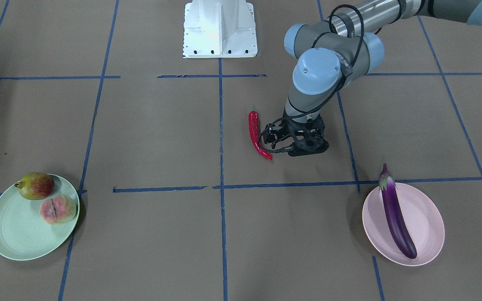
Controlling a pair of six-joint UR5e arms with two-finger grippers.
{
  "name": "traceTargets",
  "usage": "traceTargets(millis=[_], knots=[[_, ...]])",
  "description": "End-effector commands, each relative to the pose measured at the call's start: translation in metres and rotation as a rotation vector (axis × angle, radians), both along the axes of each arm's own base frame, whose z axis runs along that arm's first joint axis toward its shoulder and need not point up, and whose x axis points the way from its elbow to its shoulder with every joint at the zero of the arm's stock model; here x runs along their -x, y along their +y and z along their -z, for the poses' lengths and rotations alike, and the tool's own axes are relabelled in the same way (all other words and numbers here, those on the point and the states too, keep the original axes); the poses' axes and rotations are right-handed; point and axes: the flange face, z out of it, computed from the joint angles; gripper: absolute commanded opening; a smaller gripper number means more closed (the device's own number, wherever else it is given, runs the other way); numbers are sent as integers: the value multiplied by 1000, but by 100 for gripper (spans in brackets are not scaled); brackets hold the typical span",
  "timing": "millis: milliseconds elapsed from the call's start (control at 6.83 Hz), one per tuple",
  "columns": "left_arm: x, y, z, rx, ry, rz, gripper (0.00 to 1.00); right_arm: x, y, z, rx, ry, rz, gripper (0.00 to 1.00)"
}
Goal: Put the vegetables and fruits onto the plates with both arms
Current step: 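Move the left gripper down to the red chili pepper and grasp it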
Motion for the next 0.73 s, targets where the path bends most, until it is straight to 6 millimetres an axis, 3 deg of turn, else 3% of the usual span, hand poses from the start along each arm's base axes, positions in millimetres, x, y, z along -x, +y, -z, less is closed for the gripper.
traceTargets(millis=[0, 439, 585], knots=[[-42, 37, 3, -36, -36, -16, 100, 0, 0, 0, 2, -1, -2, 100], [-86, 83, -5, -61, -87, 9, 100, 1, 0, 0, 2, -1, 0, 100], [-88, 83, 4, -64, -75, 9, 100, 0, 0, 0, 2, -1, -2, 100]])
